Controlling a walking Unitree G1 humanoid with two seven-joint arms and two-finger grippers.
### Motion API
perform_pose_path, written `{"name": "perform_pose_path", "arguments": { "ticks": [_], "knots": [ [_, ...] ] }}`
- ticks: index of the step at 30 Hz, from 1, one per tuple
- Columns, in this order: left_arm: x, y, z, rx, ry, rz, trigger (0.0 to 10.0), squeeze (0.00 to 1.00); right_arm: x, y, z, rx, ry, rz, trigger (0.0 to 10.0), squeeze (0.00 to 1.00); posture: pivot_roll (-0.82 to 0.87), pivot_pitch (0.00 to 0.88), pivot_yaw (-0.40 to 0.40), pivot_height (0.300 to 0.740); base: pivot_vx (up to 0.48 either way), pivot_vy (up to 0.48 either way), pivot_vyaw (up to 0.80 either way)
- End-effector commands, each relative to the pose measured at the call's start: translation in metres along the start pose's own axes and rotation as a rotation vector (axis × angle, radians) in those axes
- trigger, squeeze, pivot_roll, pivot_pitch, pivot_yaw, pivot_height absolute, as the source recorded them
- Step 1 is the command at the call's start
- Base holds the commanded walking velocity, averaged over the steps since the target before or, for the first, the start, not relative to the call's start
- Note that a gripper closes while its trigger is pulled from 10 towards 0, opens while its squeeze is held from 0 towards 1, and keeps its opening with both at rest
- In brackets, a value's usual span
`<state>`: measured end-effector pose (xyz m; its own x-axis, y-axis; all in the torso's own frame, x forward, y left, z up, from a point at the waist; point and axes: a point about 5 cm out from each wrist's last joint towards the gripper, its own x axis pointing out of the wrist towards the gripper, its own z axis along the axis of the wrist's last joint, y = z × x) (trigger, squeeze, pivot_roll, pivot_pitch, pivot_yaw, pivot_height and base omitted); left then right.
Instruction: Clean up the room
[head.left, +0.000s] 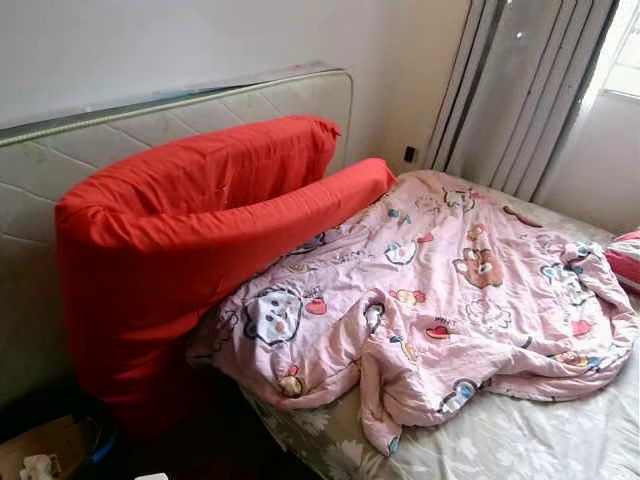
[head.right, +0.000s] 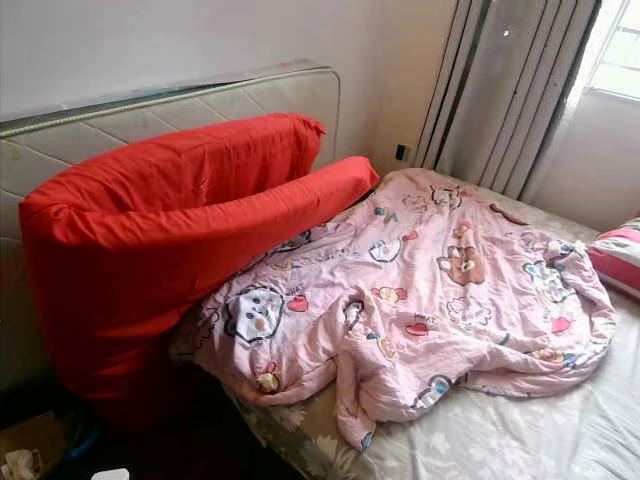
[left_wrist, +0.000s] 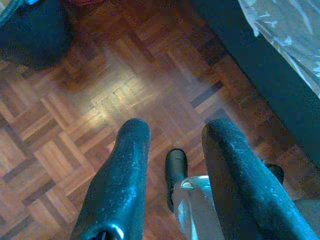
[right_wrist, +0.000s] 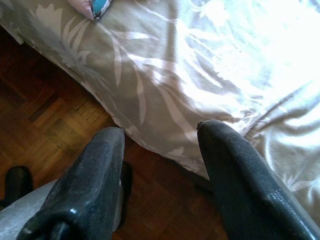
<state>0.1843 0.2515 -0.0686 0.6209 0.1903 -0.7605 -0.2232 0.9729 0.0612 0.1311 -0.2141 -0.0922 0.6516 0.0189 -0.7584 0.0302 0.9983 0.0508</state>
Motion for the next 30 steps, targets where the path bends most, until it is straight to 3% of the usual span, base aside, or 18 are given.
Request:
{"name": "perform_pose_path", "arguments": {
  "ticks": [1,5,13,26,30],
  "knots": [
    [0.0,0.005,0.0,-0.002,0.006,0.016,10.0,0.0,0.0,0.002,-0.005,0.002,0.029,-0.005,10.0,0.0,0.05,0.0,-0.075,0.74,0.0,0.0,0.0],
    [-0.001,0.012,0.001,0.024,0.008,0.023,10.0,0.0,0.0,0.008,-0.01,0.04,0.052,-0.01,10.0,0.0,0.04,0.0,-0.04,0.74,0.0,0.0,0.0],
    [-0.002,0.016,0.001,0.031,0.002,0.02,10.0,0.0,-0.001,0.01,-0.013,0.004,0.071,-0.007,10.0,0.0,0.03,0.0,-0.032,0.74,0.0,0.0,0.0],
    [-0.004,0.018,-0.004,0.059,0.015,0.016,10.0,0.0,-0.003,0.011,-0.017,-0.001,0.071,0.007,10.0,0.0,0.03,0.0,-0.031,0.74,0.0,0.0,0.77],
    [-0.004,0.018,-0.005,0.066,0.014,0.012,10.0,0.0,-0.003,0.012,-0.018,0.01,0.068,0.013,10.0,0.0,0.03,0.0,-0.029,0.74,0.0,0.0,0.0]
  ]
}}
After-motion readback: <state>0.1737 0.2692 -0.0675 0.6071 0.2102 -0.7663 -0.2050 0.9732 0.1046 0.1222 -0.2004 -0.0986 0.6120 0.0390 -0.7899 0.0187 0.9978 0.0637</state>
